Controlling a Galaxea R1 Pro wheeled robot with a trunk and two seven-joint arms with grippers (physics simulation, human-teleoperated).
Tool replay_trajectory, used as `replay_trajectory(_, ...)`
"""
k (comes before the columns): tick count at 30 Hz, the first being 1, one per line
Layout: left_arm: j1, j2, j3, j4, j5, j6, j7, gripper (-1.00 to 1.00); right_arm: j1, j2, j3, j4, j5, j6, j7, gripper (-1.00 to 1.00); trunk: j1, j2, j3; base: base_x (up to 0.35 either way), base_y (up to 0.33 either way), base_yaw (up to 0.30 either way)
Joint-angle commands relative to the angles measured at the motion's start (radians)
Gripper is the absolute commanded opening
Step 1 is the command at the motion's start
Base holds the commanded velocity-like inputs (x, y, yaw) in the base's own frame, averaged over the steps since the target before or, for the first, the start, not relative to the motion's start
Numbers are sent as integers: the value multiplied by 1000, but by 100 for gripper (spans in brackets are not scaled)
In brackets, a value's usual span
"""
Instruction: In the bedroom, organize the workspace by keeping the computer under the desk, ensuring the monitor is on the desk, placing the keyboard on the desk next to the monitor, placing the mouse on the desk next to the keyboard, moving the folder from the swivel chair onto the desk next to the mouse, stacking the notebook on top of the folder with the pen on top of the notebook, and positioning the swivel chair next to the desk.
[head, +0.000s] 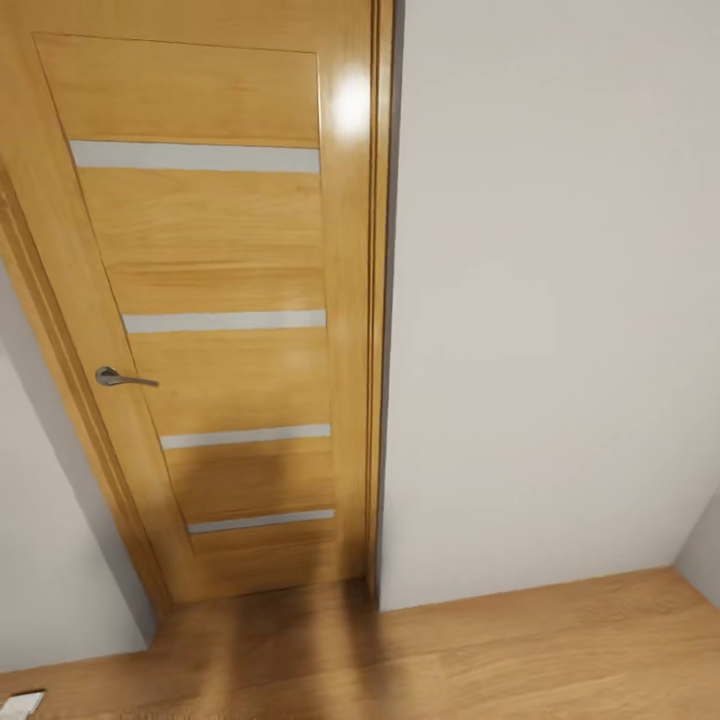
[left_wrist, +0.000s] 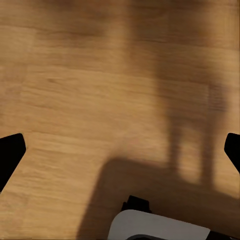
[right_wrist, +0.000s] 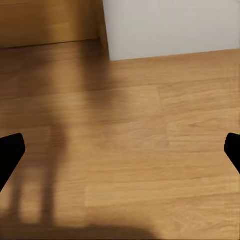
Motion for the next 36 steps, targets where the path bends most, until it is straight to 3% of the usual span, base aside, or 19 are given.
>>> replay_trajectory(1,0,0,-3,-1,8,-2,1,100,-1,0,-2,1,7,-3,-2,100,0,-1,-1,-59,0,274)
replay_trajectory(12,1,0,-3,-1,7,-2,1,100,-1,0,-2,1,7,-5,-2,100,0,-1,-1,-185,0,277)
replay_trajectory(36,0,0,-3,-1,6,-2,1,100,-1,0,0,2,9,-34,-2,100,0,-1,-1,-9,0,279)
